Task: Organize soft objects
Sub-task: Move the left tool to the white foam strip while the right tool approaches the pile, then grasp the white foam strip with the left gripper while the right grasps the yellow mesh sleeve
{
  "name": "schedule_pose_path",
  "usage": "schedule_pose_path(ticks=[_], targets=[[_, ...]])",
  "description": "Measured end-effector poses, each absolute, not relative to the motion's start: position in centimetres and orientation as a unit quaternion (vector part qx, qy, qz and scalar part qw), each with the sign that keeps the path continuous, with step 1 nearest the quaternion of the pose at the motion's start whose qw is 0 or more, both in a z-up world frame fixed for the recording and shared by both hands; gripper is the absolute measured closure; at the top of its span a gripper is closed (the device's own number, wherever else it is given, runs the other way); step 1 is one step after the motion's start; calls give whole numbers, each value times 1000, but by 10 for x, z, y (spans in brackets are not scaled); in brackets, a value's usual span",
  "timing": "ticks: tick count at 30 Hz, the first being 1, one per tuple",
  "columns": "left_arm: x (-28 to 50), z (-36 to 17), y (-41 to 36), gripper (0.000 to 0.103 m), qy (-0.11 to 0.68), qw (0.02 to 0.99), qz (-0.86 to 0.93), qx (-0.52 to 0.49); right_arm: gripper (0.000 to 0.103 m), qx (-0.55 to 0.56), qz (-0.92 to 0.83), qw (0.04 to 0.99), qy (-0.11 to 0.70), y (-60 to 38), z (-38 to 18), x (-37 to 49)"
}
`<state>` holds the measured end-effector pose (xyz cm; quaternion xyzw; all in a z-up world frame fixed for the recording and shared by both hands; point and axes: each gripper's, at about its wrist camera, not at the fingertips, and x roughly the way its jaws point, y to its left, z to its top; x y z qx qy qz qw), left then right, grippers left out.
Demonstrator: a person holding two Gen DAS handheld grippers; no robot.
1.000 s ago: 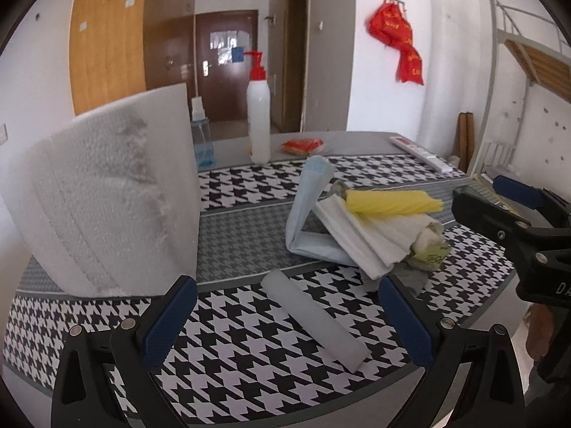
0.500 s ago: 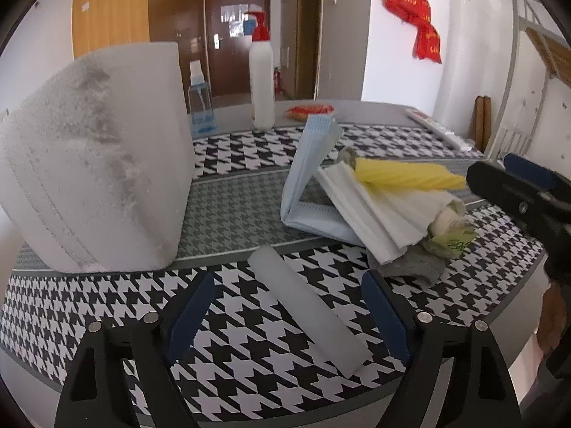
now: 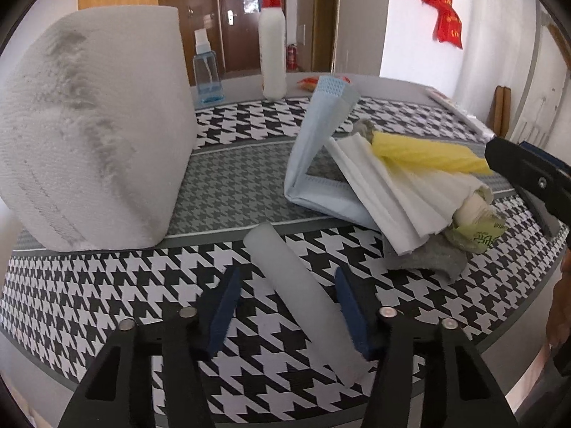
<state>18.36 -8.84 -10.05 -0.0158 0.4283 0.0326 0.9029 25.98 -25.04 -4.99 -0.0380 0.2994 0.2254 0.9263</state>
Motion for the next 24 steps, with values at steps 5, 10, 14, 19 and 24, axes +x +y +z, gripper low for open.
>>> schedule_pose_path(ticks=[5, 10, 14, 19, 24], targets=[[187, -100, -92, 64, 429, 902, 35, -16, 1, -39, 230, 924, 303, -253, -50, 266], [194, -101, -86, 70, 432, 901, 23, -24, 1, -41, 238, 922, 302, -253, -50, 272], [195, -99, -72, 78, 431, 902, -10, -37, 1, -43, 240, 921, 303, -256, -50, 276], [193, -96, -75, 85, 416, 909, -31, -11, 1, -36, 257, 911, 319, -252, -54, 285], [190, -95, -75, 85, 411, 911, -35, -8, 1, -59, 265, 908, 319, -240, -55, 285]])
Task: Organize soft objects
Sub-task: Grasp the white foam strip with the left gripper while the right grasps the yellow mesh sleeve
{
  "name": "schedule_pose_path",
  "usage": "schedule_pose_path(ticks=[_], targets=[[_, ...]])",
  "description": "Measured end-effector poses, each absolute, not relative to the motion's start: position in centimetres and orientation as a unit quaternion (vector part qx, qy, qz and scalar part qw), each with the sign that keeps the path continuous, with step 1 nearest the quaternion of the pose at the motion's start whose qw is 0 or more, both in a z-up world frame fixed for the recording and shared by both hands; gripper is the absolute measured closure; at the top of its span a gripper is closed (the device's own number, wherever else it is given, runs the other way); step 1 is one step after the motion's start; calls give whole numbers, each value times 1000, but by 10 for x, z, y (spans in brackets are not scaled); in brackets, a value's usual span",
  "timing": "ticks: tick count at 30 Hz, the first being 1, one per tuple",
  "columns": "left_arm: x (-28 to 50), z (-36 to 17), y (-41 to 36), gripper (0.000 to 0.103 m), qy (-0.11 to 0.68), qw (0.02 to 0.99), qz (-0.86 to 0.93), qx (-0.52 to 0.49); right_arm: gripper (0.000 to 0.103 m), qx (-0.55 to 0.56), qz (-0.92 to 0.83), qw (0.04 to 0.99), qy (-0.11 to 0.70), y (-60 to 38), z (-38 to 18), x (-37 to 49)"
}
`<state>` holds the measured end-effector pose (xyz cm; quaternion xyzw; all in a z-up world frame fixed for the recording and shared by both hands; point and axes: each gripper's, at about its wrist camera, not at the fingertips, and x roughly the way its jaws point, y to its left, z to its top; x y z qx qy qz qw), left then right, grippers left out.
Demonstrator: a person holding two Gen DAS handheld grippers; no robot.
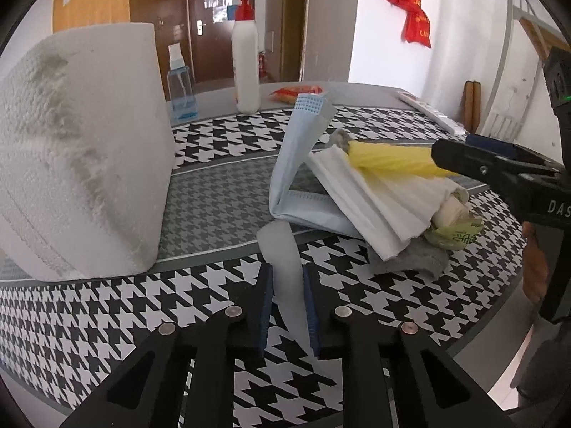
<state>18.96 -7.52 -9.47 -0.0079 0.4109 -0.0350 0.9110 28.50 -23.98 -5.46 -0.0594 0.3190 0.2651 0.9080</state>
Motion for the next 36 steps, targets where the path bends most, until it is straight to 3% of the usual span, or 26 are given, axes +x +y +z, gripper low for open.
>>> schedule_pose_path(ticks=[6, 11, 18, 23, 28, 31, 36], targets=[[184, -92, -70, 85, 408, 912, -35, -13, 3, -101, 274, 904, 313, -223, -54, 283], [183, -92, -67, 85, 408, 912, -34, -14, 25, -136, 268, 891, 342, -208, -67, 291], [185, -93, -66, 85, 412, 910, -36, -18, 45, -141, 274, 879, 365, -204, -75, 298], [188, -94, -65, 84, 413, 910, -37, -14, 70, -126, 272, 876, 377, -208, -76, 303], [188, -93, -68, 85, 410, 911, -44, -7, 76, -109, 275, 880, 371, -213, -70, 304], [189, -93, -69, 85, 408, 912, -46, -6, 87, -99, 277, 883, 365, -218, -64, 301], [189, -93, -69, 85, 405, 913, -49, -3, 90, -80, 278, 889, 355, -227, -55, 296]])
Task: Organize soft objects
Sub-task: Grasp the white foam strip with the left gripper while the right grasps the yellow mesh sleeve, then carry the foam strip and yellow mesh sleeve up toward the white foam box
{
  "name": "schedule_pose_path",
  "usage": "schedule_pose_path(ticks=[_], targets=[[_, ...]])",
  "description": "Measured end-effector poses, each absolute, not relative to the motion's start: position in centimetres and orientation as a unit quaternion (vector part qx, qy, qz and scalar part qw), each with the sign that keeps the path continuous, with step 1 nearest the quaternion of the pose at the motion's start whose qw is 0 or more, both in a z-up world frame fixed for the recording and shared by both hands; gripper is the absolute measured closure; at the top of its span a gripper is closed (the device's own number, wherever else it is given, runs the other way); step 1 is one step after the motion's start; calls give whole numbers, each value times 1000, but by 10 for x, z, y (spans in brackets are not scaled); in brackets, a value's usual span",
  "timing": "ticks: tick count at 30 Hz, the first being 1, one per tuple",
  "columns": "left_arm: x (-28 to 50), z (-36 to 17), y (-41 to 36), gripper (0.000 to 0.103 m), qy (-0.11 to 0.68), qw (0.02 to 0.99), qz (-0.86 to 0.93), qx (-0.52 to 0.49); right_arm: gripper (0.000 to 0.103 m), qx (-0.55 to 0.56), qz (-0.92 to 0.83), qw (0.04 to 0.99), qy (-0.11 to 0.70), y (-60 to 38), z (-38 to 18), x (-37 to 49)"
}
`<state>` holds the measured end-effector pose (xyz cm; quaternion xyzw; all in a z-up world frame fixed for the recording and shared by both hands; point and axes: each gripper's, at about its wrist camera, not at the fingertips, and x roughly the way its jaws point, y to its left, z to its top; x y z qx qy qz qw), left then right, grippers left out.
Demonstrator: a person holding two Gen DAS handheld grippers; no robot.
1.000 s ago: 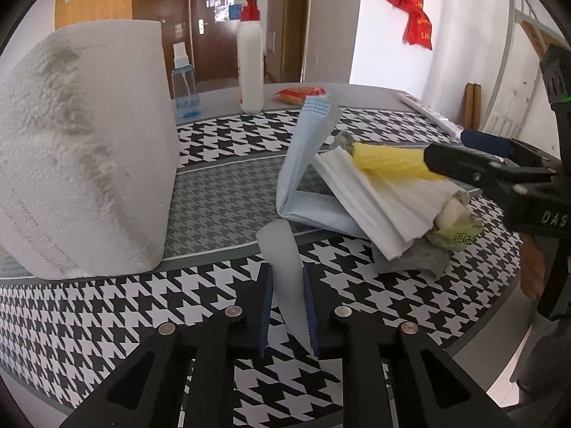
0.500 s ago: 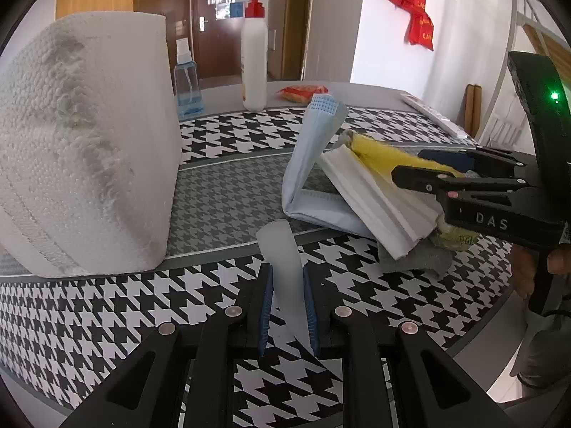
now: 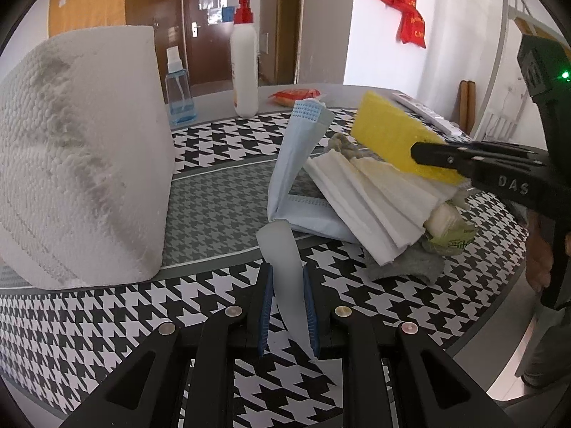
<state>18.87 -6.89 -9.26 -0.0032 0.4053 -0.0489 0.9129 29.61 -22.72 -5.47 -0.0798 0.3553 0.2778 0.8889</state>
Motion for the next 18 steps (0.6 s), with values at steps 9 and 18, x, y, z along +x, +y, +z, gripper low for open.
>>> schedule_pose_path(ticks=[9, 18], targets=[[180, -81, -68, 85, 387, 921, -45, 1, 91, -57, 272, 902, 330, -239, -36, 285], [165, -58, -64, 85, 356, 934, -43, 7, 91, -37, 271, 914, 299, -245, -15, 264]])
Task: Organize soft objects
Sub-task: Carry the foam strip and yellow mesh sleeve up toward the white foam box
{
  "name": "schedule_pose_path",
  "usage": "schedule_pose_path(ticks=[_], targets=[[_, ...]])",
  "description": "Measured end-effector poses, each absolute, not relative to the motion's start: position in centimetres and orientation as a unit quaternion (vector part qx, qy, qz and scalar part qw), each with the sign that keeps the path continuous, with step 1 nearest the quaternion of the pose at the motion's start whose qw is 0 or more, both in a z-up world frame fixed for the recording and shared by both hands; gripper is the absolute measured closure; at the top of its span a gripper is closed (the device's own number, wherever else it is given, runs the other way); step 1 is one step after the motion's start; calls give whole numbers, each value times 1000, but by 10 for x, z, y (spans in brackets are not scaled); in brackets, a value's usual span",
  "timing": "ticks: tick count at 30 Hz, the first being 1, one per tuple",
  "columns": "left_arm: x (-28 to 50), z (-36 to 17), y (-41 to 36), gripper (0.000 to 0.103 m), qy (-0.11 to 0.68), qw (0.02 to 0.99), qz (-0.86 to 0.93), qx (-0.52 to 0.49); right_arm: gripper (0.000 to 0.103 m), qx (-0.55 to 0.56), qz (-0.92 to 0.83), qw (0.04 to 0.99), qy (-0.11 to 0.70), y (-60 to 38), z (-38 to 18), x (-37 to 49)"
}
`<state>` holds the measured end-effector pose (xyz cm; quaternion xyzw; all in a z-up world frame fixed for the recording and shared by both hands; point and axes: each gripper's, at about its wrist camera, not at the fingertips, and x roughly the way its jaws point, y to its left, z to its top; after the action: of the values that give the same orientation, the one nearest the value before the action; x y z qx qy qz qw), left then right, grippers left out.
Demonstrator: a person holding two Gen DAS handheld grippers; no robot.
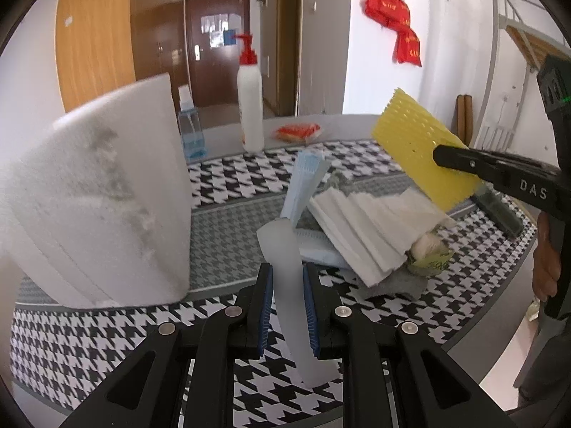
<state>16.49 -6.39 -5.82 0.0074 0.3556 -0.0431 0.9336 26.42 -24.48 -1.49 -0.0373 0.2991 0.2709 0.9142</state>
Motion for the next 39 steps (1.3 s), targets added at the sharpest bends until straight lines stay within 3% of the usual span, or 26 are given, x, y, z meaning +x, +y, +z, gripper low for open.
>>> schedule_pose_path(ticks=[39], targets=[[137, 36, -29, 84, 200, 978, -47, 28, 90, -4, 254, 946, 203, -209, 39, 200]])
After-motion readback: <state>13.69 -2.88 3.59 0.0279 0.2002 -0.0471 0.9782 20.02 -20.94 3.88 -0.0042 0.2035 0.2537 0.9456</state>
